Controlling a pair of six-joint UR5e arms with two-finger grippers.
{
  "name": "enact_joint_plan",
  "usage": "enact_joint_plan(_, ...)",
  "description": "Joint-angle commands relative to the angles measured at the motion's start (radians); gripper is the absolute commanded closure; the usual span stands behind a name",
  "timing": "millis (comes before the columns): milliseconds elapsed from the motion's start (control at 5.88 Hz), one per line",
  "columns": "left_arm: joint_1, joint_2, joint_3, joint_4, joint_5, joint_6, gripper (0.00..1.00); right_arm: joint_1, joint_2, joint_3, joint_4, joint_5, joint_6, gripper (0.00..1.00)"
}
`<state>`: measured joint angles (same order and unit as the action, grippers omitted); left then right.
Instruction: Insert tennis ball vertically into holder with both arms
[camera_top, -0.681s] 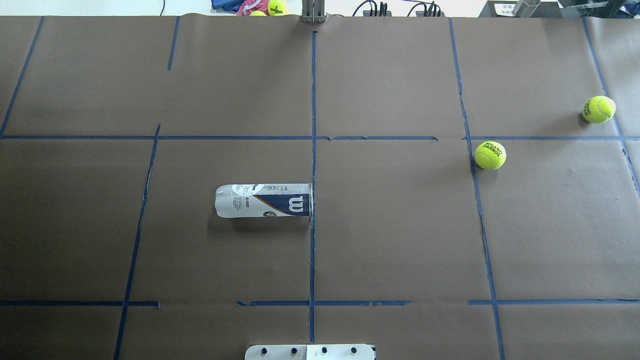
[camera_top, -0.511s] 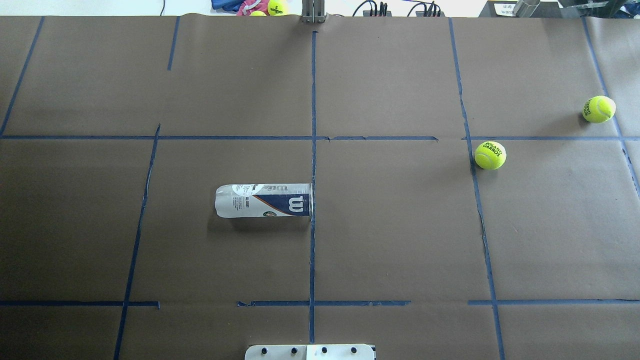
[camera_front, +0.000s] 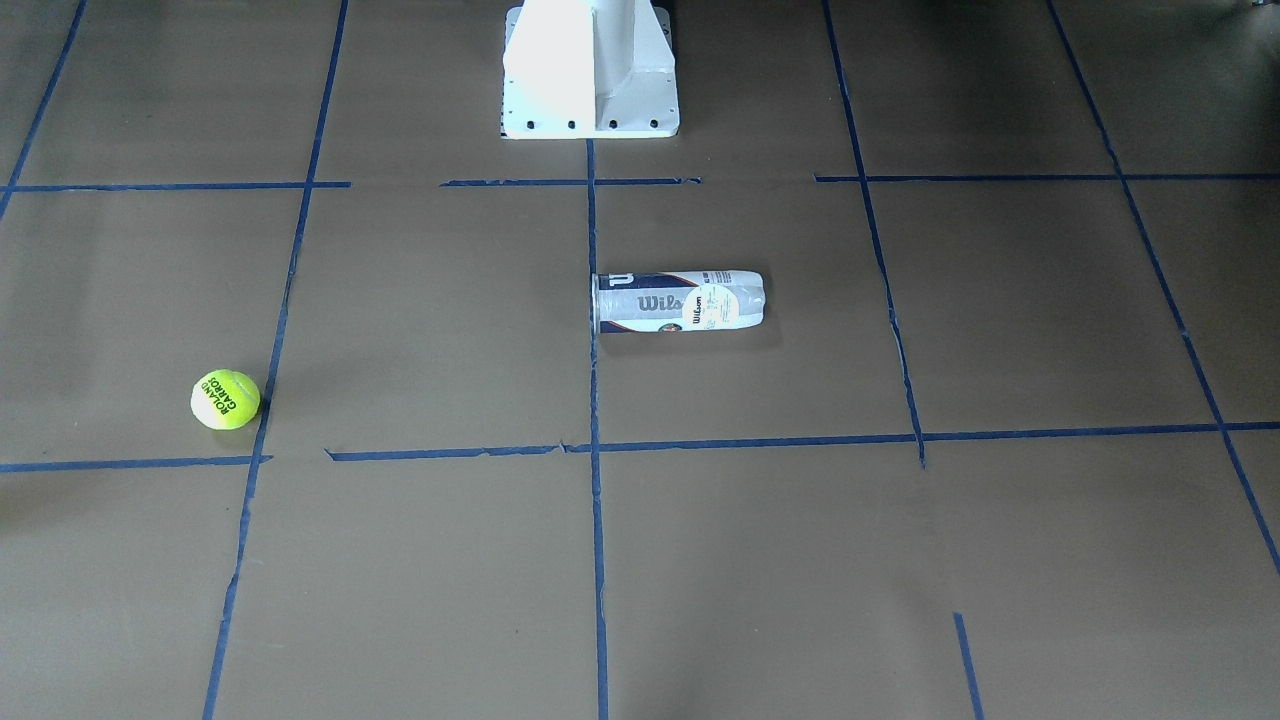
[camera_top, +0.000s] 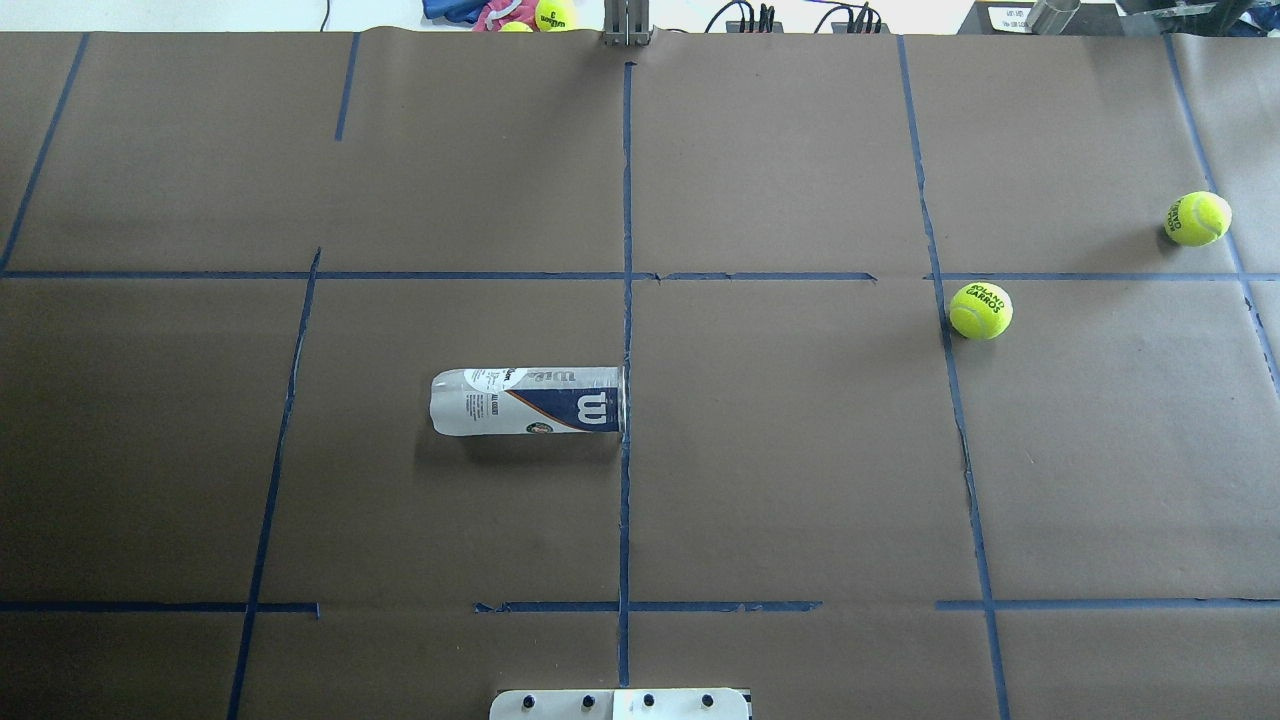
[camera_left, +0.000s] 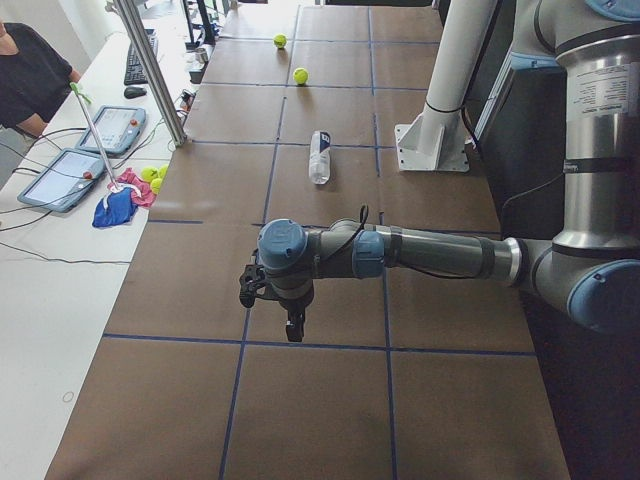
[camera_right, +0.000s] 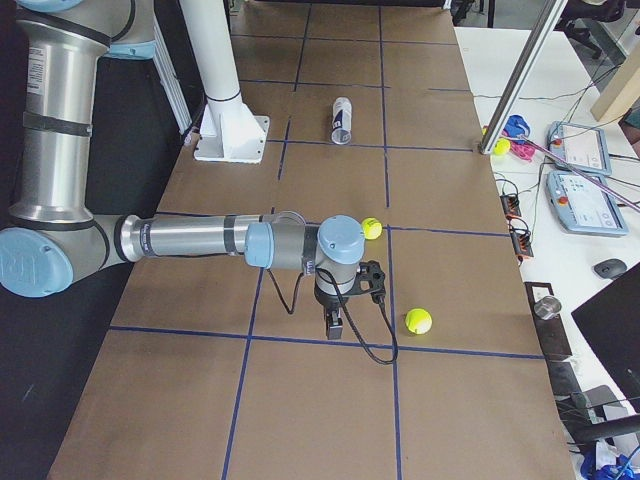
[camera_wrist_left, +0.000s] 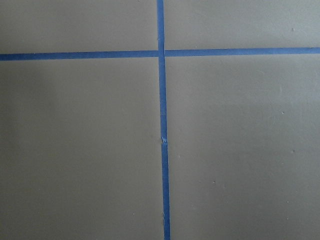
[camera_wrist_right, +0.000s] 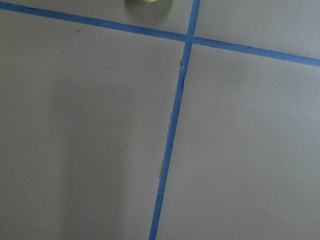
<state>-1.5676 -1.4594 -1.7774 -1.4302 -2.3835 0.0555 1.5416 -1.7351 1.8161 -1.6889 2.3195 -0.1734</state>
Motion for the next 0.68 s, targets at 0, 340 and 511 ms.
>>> enact_joint_plan(0, 0.001, 0.014, -0.007, -0.01, 0.033, 0.0, 0.0, 0.0, 0.002, -0.009, 0.0, 0.003, 0.0, 0.0)
enact_joint_plan(340, 0.001, 0.014, -0.02, -0.01, 0.026, -0.003, 0.0, 0.0, 0.005, -0.008, 0.0, 0.006, -0.001, 0.0)
enact_joint_plan(511, 0.001, 0.016, -0.025, -0.012, 0.026, -0.002, 0.0, 0.0, 0.005, -0.001, 0.002, 0.015, -0.001, 0.0)
